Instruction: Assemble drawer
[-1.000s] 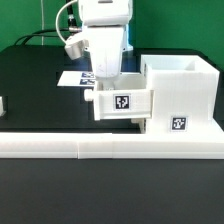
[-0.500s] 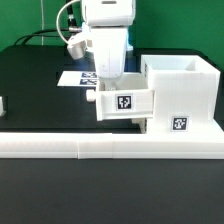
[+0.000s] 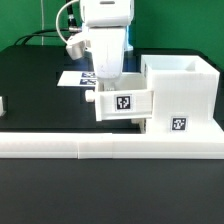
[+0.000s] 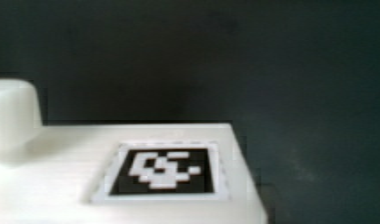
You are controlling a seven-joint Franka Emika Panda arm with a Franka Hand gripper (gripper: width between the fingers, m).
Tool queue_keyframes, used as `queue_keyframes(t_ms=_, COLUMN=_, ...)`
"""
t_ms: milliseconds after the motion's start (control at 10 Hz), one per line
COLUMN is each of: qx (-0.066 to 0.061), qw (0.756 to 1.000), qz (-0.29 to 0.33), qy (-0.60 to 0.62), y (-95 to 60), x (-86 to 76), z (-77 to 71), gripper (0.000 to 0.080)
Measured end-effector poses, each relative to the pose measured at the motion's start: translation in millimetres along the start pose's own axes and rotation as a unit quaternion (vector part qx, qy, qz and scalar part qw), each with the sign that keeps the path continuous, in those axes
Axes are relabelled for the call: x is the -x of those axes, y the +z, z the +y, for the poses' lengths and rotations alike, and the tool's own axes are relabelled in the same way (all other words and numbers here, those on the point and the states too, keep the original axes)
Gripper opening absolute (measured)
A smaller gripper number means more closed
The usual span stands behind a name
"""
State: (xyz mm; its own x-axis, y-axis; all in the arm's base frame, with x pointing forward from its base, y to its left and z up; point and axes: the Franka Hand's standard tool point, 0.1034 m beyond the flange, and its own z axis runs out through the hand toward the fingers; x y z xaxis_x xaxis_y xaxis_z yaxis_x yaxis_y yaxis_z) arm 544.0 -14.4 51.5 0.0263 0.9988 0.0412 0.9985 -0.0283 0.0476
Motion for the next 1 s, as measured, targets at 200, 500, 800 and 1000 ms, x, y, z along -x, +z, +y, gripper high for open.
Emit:
queue_keyframes(t_ms=200, qx=0.0, qw=1.0, qz=0.0, qy=0.0, y=0.0, x=0.0, z=0.0, gripper=0.0044)
queue_keyframes(t_ms=500, qx=-0.006, qw=1.0, qz=-0.007, qy=-0.01, y=-0.6, x=-4.1, z=1.3, gripper=0.0044)
queue_keyframes(t_ms=800, qx=-0.009, qw=1.0, qz=-0.016, qy=0.006, y=-0.8, x=-2.9, z=2.8, gripper=0.0044)
queue_keyframes(t_ms=1000, qx=-0.009, qw=1.0, qz=-0.016, qy=0.006, y=-0.8, x=-3.0, z=2.8, gripper=0.0044)
